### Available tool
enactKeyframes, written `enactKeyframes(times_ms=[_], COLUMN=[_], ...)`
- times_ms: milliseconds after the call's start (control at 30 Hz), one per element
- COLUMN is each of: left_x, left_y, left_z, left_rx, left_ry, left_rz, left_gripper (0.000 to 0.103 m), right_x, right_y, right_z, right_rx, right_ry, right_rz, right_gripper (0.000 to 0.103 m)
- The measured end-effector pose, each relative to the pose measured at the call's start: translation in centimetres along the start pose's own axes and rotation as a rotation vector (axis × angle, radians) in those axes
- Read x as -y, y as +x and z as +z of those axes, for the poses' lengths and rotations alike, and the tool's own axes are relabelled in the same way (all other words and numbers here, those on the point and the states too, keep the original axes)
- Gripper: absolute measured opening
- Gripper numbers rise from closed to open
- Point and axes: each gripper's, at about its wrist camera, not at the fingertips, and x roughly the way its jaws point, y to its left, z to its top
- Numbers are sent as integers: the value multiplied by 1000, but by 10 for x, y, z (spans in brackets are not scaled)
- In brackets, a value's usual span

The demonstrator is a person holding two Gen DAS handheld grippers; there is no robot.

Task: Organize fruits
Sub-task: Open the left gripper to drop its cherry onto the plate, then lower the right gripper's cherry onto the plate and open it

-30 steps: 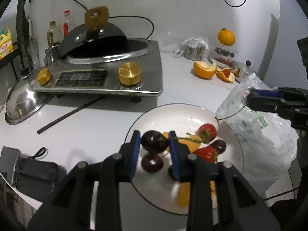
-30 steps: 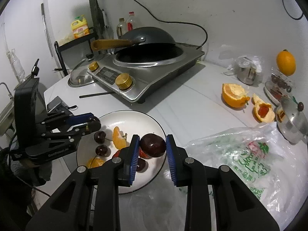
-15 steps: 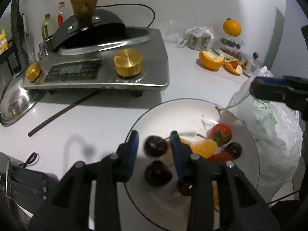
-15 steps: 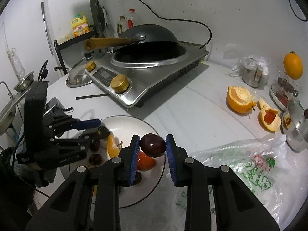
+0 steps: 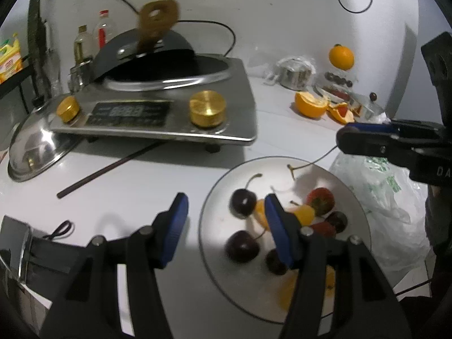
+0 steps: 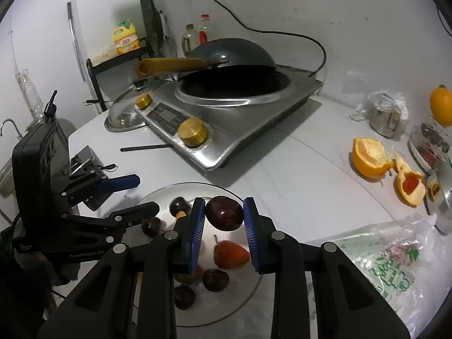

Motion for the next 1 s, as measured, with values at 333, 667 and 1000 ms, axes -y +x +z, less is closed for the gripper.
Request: enactKeyframes(times_ms=[333, 667, 1000], left_x=[-20, -24, -19], left_y=[-2, 3, 2], left_z=[-6, -7, -7], left_rx=[6, -3, -1], left_ry=[-43, -50, -47], left_rz=[8, 0, -10], left_gripper=[58, 58, 58], right_x=[-12, -8, -6], right_y=[26, 58, 68], right_z=[10, 1, -6], right_rx=[-18, -75, -110], right_ry=[3, 31, 45], right_rz=[46, 39, 22], right_gripper=[30, 30, 30])
